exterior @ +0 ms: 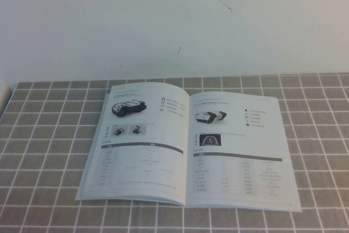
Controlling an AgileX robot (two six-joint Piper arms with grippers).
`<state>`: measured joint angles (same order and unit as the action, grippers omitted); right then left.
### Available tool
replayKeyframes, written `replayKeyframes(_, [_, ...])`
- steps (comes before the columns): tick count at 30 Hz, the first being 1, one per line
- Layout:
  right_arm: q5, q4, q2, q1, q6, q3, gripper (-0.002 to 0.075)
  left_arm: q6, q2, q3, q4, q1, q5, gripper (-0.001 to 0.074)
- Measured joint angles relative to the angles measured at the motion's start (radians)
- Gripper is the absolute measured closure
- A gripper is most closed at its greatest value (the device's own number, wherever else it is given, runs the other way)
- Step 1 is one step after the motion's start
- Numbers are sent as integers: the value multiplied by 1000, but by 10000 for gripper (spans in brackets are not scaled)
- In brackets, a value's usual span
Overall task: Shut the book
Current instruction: 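Close the open booklet and leave it lying on the table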
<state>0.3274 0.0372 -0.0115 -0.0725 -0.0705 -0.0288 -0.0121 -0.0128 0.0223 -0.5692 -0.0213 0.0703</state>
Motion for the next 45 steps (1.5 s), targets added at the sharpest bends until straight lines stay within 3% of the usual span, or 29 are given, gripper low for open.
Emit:
replayKeyframes(3, [44,0,0,0,2,0,729,-37,0,0,-233,0,-201,738])
replayKeyframes(7, [157,-6,0,0,50,0,729,-67,-1,0,-314,0,-424,738])
replayKeyframes(10, [254,-10,0,0,162,0,729,-131,-1,-53,-193,0,-456,738])
replayKeyframes(16, [284,-11,0,0,251,100,729,-190,-2,-319,342,0,-453,738])
replayKeyframes(22, [-50,-11,28,0,255,457,729,-182,113,-629,542,0,-227,738])
replayKeyframes(29, [-560,-4,330,0,124,749,729,-125,449,-915,672,0,263,738])
replayKeyframes(35, [-768,-37,536,0,-73,782,729,-115,709,-947,730,-34,462,738])
replayKeyframes(40, [-841,-281,621,0,-109,787,729,-110,851,-947,652,-67,489,738])
replayKeyframes(45, [-910,-436,739,19,-291,787,729,-108,1006,-947,584,-69,518,738])
